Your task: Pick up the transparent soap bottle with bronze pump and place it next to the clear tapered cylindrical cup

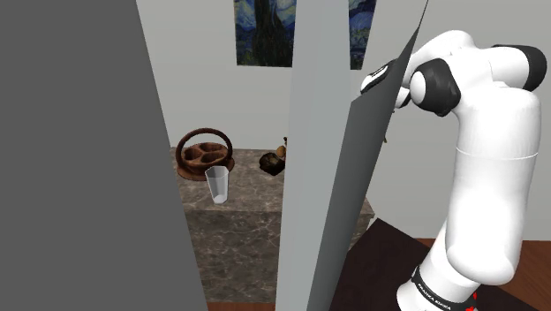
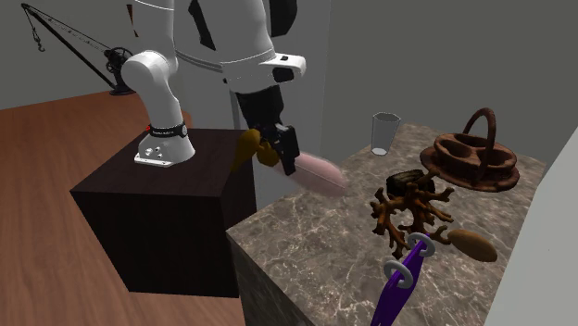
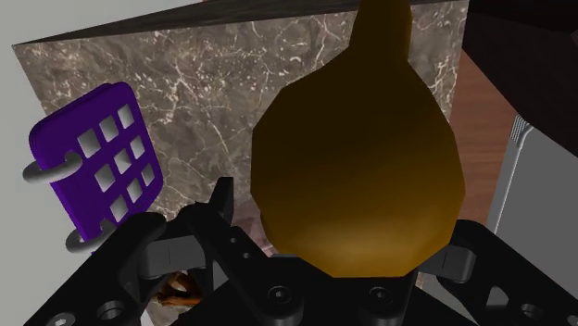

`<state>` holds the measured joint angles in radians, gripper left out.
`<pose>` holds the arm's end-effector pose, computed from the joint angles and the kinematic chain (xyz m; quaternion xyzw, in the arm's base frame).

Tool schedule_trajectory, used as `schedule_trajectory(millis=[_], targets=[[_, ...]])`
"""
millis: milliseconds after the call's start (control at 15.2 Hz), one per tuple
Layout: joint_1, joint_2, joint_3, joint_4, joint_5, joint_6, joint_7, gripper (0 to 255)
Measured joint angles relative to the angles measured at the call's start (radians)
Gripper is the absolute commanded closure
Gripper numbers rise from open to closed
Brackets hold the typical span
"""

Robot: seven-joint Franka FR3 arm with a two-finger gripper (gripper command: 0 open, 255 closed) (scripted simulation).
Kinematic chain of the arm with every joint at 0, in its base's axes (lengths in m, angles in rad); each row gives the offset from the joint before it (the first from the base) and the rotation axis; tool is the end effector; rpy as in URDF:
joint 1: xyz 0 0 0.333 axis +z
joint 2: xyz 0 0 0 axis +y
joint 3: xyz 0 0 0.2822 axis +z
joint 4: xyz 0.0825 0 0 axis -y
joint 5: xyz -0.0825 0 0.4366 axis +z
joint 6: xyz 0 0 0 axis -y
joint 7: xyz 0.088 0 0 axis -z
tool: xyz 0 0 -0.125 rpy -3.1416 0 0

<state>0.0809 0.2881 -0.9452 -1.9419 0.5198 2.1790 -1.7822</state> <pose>0.4470 -0.4663 0.3231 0.9392 0.3243 0.1109 0.0200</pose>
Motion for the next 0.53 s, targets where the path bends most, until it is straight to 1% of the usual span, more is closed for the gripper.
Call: schedule_trajectory(millis=[132,264,528], targets=[[0.014,-0.008,-0.003,0.006,-0.013,-0.006,0.022,255],[0.058,-0.030,-0.003,-0.007,-0.037,0.005,0.071,255],[0.135,-0.046,0.013,-0.022,-0.062,0.035,0.169,255]])
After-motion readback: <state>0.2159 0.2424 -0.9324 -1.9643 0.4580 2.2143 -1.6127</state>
